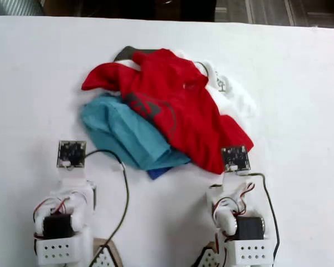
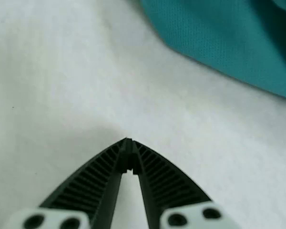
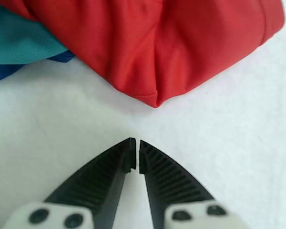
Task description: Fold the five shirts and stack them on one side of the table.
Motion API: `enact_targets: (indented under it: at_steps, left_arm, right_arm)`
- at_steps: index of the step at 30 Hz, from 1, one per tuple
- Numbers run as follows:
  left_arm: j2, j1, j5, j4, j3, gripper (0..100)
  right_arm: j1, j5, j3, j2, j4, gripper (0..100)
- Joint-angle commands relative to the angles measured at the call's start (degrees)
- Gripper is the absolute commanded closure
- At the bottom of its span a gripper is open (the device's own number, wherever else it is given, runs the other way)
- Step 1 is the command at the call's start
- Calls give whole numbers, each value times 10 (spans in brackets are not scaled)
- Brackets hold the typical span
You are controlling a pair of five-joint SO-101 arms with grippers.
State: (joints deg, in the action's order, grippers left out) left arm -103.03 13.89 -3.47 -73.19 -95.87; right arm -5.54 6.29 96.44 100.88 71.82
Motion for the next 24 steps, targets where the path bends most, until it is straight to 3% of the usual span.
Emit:
enact_targets:
  at_steps: [1, 10, 16, 20, 24]
  left_arm:
    - [-10, 2, -2, -3, -12, 973]
    - [-10, 2, -2, -3, -12, 973]
    - [-10, 2, -2, -3, -12, 973]
    - [-10, 2, -2, -3, -12, 973]
    - [-10, 2, -2, -3, -12, 973]
  right_arm:
    - [3, -3, 6, 7, -45, 978]
    - [3, 0, 6, 7, -162, 978]
    - [2, 91, 3, 7, -241, 978]
    - [-28, 107, -39, 6, -230, 972]
    - [-95, 131, -100, 3, -190, 873]
